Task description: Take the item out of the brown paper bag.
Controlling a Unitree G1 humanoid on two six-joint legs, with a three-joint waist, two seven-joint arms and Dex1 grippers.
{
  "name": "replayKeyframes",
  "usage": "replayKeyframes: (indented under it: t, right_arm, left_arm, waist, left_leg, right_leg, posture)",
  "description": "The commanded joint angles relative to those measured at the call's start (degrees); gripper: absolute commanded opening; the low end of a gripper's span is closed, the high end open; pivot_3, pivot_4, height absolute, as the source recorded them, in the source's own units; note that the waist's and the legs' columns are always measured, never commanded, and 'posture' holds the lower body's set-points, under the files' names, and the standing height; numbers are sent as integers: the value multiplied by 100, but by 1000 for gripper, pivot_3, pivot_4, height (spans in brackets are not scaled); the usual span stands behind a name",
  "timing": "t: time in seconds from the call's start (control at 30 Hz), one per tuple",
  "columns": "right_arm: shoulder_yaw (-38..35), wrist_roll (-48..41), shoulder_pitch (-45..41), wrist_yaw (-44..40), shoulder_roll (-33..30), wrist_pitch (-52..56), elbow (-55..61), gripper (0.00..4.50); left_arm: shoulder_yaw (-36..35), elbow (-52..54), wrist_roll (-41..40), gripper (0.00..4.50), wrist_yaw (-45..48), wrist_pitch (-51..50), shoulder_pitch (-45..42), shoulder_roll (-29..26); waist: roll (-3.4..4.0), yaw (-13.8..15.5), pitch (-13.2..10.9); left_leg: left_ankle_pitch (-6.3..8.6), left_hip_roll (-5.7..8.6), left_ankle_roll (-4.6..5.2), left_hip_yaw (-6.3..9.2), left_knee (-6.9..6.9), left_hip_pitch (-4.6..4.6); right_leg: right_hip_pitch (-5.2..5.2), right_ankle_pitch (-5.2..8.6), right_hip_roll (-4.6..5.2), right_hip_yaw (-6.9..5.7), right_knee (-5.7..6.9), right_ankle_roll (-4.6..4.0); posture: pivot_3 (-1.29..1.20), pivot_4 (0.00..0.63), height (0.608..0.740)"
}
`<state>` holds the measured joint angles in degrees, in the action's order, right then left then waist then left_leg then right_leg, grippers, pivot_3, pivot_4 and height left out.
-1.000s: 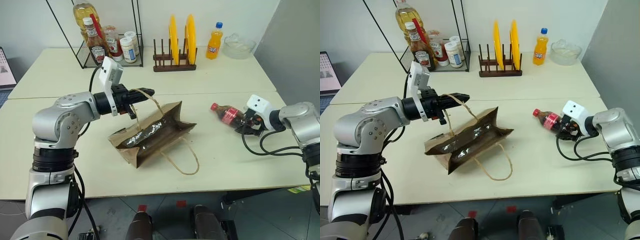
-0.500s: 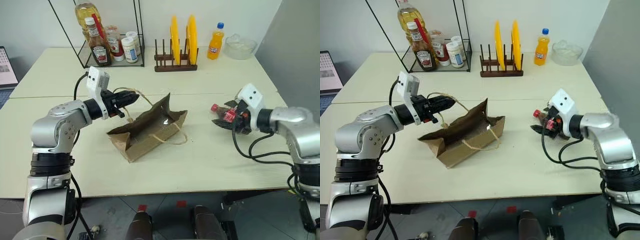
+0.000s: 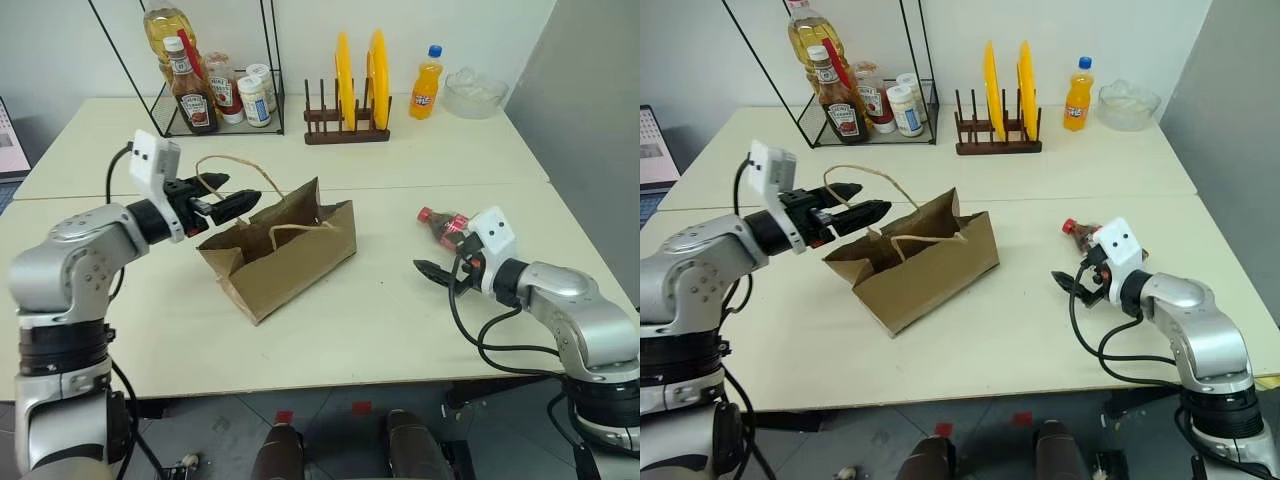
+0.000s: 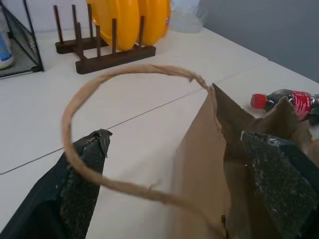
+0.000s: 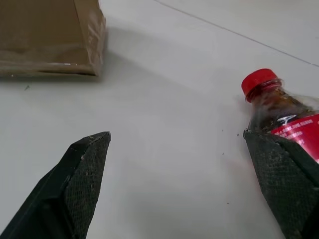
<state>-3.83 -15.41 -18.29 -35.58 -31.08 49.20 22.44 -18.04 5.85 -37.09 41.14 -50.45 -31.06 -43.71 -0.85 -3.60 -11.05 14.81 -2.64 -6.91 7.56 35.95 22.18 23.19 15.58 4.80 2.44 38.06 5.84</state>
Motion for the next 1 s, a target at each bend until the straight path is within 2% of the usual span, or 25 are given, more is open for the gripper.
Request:
replayKeyframes:
  t: [0.03,0.13,0.23,0.4,0.5,0.67,0.8,1.0]
  right_arm:
    - [-168,-206,263,246,202,-67,528,4500]
    - [-188,-290,629,496,496,-185,783,4500]
    - [-253,-180,996,920,916,-518,944,4500]
    - [-150,329,1639,1581,1290,-1306,1050,4500]
    - [-70,547,1953,1777,1356,-1680,996,4500]
    - [-31,686,2423,2055,1549,-1886,1140,4500]
    - [98,760,2749,2230,1733,-1897,1348,4500]
    - [87,830,2949,2562,1982,-1875,1505,4500]
  left_arm:
    - [-670,824,-470,4478,-136,-411,400,-220]
    - [-1172,1204,-640,4478,-320,-584,912,-257]
    - [-1460,1558,-381,4478,-672,-320,1568,-102]
    - [-1584,2167,397,4478,-1534,551,2755,676]
    - [-1379,2385,834,4478,-1805,1099,3532,1177]
    - [-518,2823,1513,4478,-2149,1791,4684,1981]
    - [290,3047,1849,4478,-2586,1997,4964,2648]
    - [1089,3024,2381,4478,-3010,2137,5073,3037]
  waist:
    - [0,9,0]
    - [0,21,0]
    - [-1,26,1]
    - [-7,49,10]
    - [-11,54,15]
    - [-18,70,26]
    - [-23,139,32]
    - [-19,165,42]
  left_leg:
    - [1,0,1,0,0,0]
    - [2,0,4,1,-2,1]
    - [6,0,10,0,-1,-2]
    - [7,-1,12,-4,-1,-7]
    - [7,-1,12,-9,-4,-12]
    - [9,-1,14,-16,-4,-18]
    - [9,-1,14,-15,0,-17]
    - [9,-1,15,-17,-1,-20]
  right_leg:
    - [0,0,0,1,-1,0]
    - [0,0,0,0,-1,0]
    - [-1,0,0,1,0,0]
    - [-4,0,0,6,-2,0]
    - [-6,0,0,9,-4,-1]
    - [-12,1,0,17,-8,-2]
    - [-14,1,0,16,-8,-3]
    - [-14,4,0,17,-9,-7]
  posture:
    - [0,150,740]
    - [0,150,740]
    - [0,150,740]
    - [0,150,740]
    - [0,150,740]
    - [0,150,740]
    - [0,150,740]
    - [0,150,740]
